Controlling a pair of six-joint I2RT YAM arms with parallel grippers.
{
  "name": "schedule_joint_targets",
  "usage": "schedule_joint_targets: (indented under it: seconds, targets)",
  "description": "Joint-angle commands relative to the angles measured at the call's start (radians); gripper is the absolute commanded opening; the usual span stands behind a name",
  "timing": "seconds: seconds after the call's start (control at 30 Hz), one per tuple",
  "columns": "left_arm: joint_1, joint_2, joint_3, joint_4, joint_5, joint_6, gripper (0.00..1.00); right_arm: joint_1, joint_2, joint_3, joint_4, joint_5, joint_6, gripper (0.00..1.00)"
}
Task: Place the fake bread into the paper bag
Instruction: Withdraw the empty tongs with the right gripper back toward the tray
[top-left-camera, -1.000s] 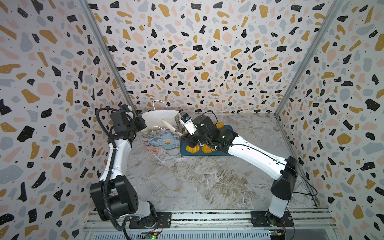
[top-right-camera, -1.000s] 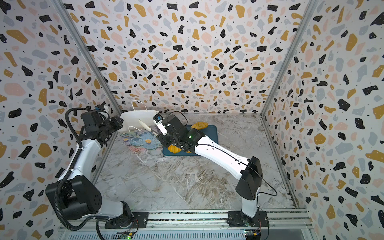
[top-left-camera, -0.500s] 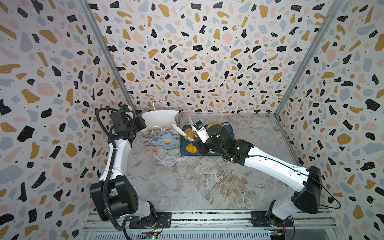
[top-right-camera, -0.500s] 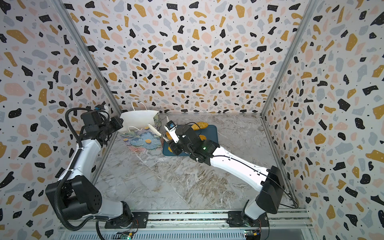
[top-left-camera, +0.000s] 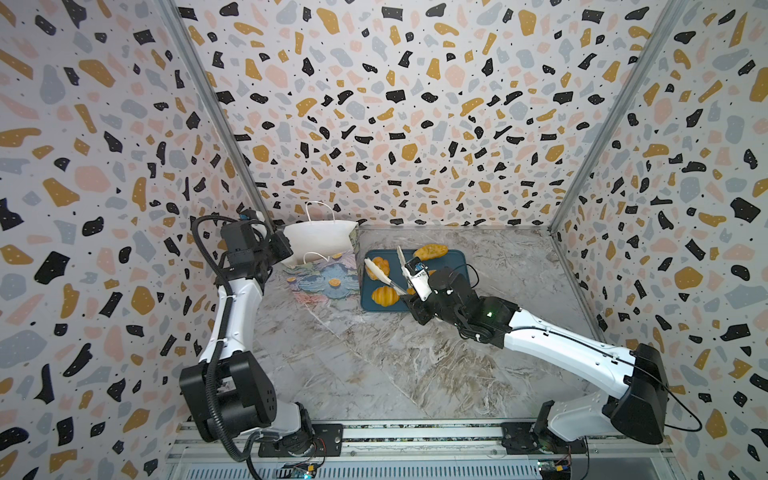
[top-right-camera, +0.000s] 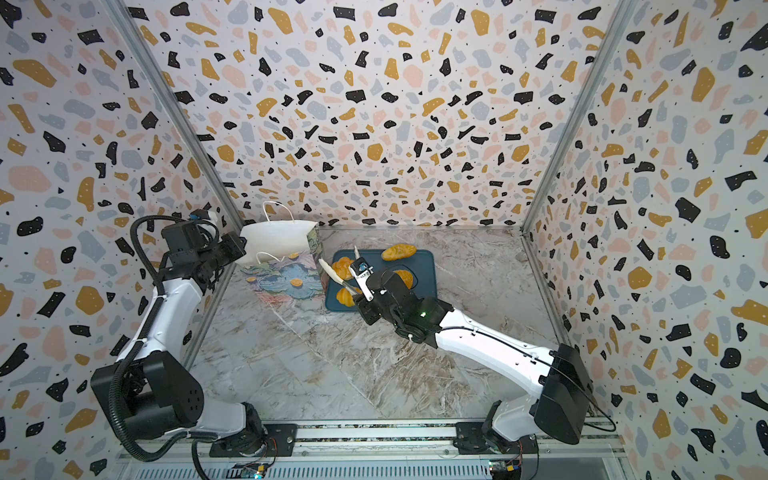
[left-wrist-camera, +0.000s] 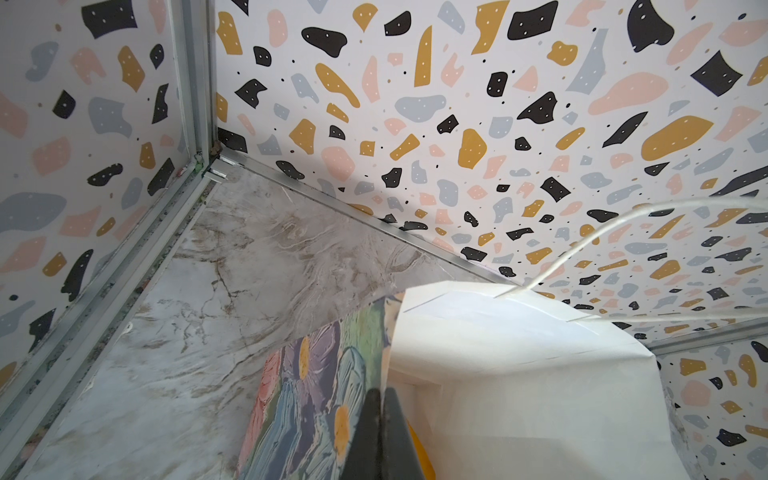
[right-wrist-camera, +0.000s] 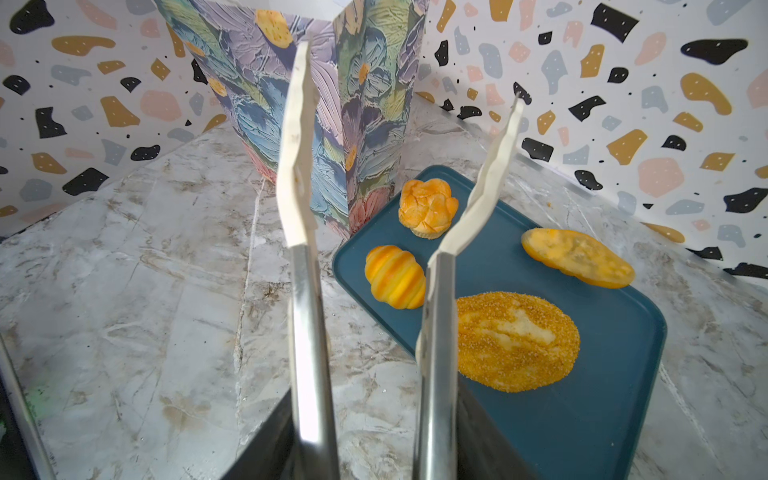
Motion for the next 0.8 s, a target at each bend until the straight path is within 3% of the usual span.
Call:
schedule_joint_targets:
  seconds: [0.0, 0.3, 0.77]
  targets:
    - [0.001, -0.035, -0.015, 0.037, 0.001, 0.002, 0.00, -0.005, -0.041, -0.024, 0.039, 0.001, 0.020, 0.52]
    - [0.002, -0.026, -0.014, 0.033, -0.001, 0.004, 0.00, -0.005, -0.026, -0.114, 0.099, 0.022, -0.032, 0.52]
    - [0.002, -0.021, -0.011, 0.032, 0.002, 0.003, 0.00, -0.011, 0.078, -0.098, 0.048, -0.042, -0.080, 0.54]
